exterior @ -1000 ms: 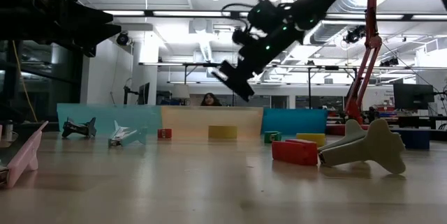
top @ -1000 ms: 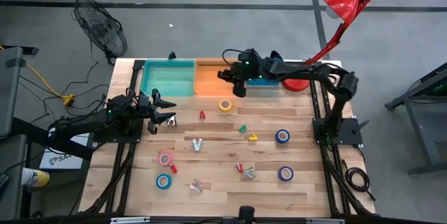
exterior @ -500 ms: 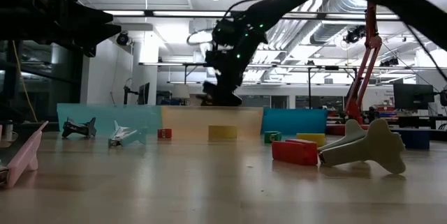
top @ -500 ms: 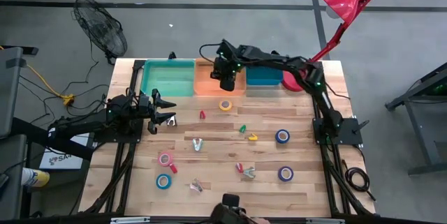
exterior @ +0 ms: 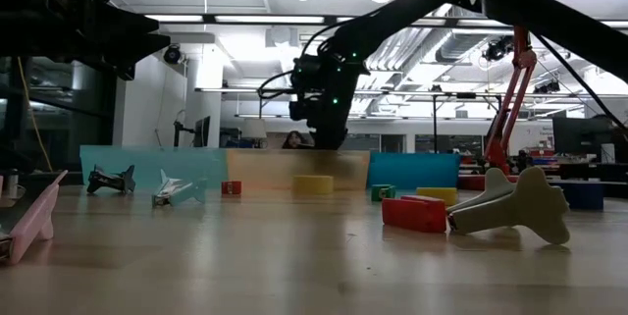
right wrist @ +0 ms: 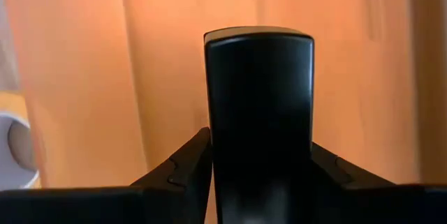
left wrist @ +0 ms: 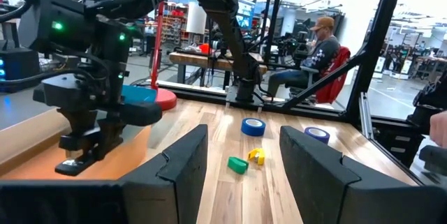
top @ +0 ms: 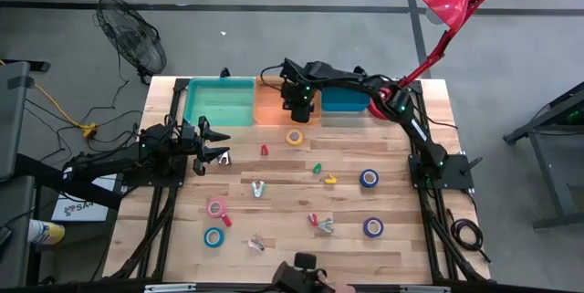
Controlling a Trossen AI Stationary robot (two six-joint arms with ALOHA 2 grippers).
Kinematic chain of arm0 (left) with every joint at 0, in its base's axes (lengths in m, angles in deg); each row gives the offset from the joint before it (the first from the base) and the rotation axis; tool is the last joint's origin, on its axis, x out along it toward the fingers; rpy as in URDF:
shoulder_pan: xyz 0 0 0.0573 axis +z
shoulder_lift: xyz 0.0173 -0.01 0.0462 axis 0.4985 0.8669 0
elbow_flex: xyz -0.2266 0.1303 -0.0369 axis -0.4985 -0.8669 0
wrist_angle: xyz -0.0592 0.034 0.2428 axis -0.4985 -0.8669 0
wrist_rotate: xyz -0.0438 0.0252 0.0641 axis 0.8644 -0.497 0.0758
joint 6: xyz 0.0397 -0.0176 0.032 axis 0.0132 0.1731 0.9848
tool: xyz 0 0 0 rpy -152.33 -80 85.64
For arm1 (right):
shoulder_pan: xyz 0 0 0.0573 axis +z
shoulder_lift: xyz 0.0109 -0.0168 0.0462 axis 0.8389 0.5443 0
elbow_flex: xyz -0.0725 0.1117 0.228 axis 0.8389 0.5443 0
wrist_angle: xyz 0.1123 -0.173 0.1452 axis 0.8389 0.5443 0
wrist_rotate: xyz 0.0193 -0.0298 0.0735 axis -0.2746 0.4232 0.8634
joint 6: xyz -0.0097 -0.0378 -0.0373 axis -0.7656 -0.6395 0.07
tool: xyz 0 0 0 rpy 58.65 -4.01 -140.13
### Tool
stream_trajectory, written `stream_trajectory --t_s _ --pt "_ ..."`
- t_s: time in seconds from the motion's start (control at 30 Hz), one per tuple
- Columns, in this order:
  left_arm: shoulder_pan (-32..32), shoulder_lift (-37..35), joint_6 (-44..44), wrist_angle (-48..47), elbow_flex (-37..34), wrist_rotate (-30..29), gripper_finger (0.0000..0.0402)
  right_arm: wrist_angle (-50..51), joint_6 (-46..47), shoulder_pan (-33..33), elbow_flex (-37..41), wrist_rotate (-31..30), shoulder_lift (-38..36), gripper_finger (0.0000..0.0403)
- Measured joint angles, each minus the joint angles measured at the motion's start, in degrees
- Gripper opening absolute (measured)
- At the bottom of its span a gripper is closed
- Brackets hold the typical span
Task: Pick and place Stapler, Stapler remover, tape
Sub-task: Put the black stapler into the orange bin
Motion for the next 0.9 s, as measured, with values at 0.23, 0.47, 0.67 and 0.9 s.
stream_trajectory --t_s 0.23,0.47,0.67,0.9 --pt "-0.01 -0.01 -0.02 0.0 0.0 0.0 0.0177 3.64 -0.05 0.0 0.0 0.06 -0.24 0.0149" --pt "0.0 -0.01 0.0 0.0 -0.02 0.0 0.0177 4.18 -0.35 0.02 0.0 0.78 -0.27 0.0166" --pt "-0.01 0.0 -0.01 0.0 -0.01 0.0 0.0177 4.34 0.27 0.02 0.0 0.91 -0.27 0.0209" --pt "0.0 0.0 -0.02 0.0 -0.02 0.0 0.0177 5.97 -0.11 0.13 0.0 -1.74 -1.34 0.0247"
